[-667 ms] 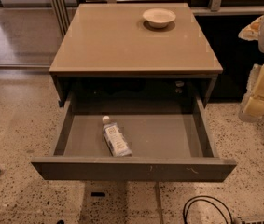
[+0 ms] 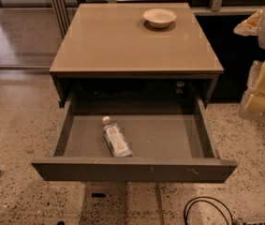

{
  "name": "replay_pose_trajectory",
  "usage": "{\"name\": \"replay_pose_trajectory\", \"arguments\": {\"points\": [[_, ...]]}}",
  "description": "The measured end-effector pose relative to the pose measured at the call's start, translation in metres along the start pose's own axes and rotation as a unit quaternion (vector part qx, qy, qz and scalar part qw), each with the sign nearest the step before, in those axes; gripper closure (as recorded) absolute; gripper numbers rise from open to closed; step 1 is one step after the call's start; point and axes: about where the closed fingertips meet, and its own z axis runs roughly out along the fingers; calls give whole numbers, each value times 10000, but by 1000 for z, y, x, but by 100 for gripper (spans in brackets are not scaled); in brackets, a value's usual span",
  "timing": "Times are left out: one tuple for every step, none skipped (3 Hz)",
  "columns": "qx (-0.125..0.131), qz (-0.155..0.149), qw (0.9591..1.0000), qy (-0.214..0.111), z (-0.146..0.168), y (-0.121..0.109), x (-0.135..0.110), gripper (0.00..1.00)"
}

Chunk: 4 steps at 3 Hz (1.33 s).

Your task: Pick blue plastic bottle from top drawer and place on counter

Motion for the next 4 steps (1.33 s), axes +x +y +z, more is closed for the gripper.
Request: {"name": "replay_pose_trajectory", "arguments": {"points": [[53, -832, 9963, -207, 9, 1, -30, 0], [-140, -2200, 9751, -248, 46, 17, -70, 0], [-408, -3622, 9311, -137, 97, 35, -101, 0], [-537, -4835, 8733, 271, 151, 37, -118, 0]]}}
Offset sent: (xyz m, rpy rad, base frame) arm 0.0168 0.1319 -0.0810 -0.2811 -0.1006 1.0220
